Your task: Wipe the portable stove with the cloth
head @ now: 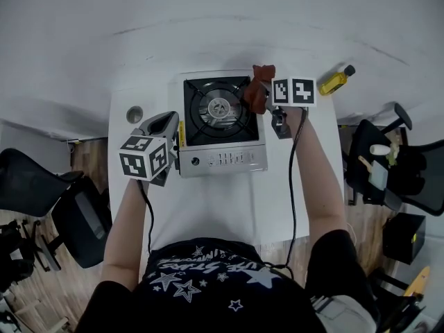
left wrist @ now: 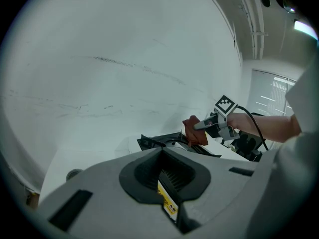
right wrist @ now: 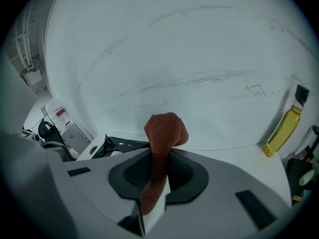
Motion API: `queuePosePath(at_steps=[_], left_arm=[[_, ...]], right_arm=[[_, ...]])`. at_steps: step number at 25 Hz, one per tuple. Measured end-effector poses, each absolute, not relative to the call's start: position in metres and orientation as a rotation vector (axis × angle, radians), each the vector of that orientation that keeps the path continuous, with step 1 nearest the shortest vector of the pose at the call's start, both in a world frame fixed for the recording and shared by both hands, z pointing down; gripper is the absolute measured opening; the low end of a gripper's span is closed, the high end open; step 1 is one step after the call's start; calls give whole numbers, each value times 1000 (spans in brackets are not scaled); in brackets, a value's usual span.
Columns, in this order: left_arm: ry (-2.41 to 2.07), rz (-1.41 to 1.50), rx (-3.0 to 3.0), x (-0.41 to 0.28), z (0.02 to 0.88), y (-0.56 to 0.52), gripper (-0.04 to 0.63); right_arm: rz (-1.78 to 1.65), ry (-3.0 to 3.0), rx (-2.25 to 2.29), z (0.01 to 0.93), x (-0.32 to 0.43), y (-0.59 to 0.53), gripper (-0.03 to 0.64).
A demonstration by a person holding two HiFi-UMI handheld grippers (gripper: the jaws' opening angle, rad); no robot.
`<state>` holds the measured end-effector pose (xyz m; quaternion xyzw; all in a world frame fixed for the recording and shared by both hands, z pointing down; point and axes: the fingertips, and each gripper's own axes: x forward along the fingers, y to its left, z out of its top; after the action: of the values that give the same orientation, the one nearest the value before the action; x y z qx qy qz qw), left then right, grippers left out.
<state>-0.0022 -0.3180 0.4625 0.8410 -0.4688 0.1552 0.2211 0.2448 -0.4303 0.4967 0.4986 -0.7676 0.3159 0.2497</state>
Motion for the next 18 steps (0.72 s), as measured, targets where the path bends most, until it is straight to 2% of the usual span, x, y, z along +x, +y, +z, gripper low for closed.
queuePosePath(at_steps=[6, 13, 18], left_arm=[[-1309, 411, 2328, -7, 456, -316, 6], [-1334, 388, 2322, -14, 448, -312, 6], [-1361, 376, 2301, -25, 447, -308, 6]], right_arm=[[855, -2218, 1301, 461, 218, -412, 61], [778, -2415, 1047, 421, 121, -384, 61], [839, -2465, 881, 426, 59, -365, 61]])
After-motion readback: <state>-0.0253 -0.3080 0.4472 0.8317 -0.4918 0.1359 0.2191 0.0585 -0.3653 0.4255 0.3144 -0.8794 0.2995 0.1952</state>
